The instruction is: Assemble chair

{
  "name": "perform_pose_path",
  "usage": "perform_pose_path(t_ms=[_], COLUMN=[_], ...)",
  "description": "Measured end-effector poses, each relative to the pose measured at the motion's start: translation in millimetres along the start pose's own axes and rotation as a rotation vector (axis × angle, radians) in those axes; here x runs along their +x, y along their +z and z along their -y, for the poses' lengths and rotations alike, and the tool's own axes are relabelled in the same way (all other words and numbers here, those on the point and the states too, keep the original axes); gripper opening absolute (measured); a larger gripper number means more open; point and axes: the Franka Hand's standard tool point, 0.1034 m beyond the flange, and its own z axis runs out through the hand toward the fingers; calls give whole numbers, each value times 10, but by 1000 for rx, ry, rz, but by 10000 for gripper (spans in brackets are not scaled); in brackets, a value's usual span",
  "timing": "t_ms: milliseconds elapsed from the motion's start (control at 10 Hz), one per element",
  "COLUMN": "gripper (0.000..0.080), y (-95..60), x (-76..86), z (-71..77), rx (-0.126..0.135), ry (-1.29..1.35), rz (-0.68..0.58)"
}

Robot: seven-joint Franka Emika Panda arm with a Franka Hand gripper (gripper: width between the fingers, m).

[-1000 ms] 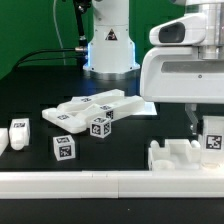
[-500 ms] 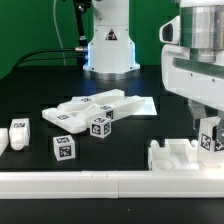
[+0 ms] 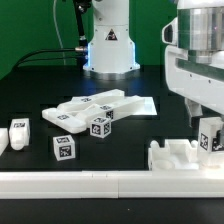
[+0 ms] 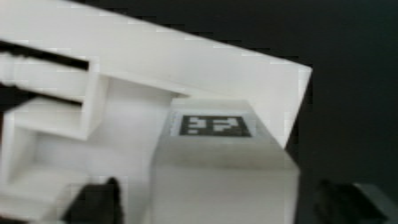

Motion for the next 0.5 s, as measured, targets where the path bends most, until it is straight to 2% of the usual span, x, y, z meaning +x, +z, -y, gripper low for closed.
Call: perform_pose_path(t_ms=[200,500], gripper=[639,649], y=[-32,-13], x=[-47,-28], z=[20,6], rx=[4,1], ry=[-297,-434], rz=[12,8])
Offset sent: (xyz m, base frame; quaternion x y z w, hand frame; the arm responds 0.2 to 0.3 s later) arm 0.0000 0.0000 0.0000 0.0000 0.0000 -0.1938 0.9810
